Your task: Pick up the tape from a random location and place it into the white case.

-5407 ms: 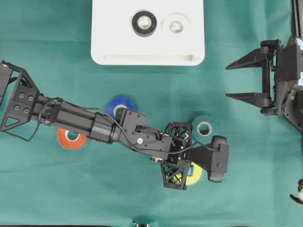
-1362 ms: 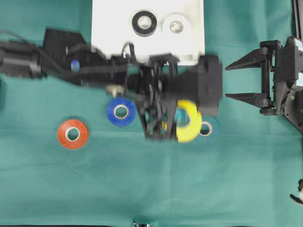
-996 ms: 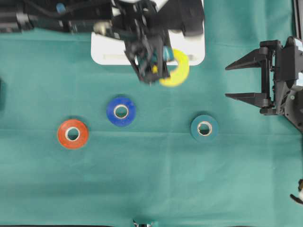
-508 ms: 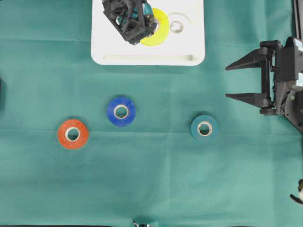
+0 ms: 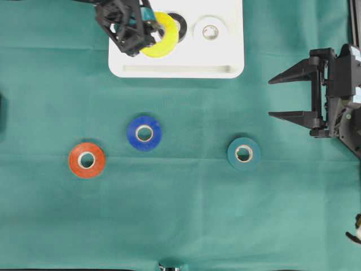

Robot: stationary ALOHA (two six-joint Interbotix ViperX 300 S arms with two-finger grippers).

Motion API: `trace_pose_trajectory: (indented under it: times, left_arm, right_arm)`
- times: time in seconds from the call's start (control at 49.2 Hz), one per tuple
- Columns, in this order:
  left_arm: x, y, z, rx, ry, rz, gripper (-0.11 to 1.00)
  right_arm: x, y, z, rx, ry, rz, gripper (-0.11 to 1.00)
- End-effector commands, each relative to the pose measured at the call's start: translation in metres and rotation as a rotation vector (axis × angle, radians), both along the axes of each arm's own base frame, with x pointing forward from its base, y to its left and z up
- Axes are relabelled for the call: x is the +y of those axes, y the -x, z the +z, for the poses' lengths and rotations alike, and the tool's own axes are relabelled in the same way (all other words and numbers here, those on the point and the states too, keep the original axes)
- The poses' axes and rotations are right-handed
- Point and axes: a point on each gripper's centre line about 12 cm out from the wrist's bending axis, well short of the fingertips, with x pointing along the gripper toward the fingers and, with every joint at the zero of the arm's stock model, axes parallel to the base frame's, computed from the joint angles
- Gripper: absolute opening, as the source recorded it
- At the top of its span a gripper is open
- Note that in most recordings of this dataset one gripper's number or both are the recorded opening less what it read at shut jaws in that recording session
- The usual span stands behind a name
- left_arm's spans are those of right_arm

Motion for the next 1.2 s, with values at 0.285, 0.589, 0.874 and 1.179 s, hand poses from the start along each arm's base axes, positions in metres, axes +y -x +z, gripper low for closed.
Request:
trace_pose_trajectory:
  times: [0.285,0.589,0.874,1.179]
  left_arm:
    - [0.005,0.014,0.016,-0.074,-0.02,0.027,0.25]
    - [0.005,0.014,0.016,-0.077,-0.022,0.027,0.25]
    - [0.006,0.012,0.009,-0.087,-0.024,0.027,0.25]
    - [0.023,0.008,-0.048,-0.051,-0.013,0.063,0.25]
  right_arm:
    - [-0.002,-0.003,0.004,-0.015,0.003,-0.006,0.79]
    - [-0.002,-0.003,0.004,-0.013,0.003,-0.008,0.79]
    - [-0.002,-0.003,0.004,-0.013,0.003,-0.008,0.79]
    - [-0.002,-0.003,0.004,-0.013,0.003,-0.008,0.79]
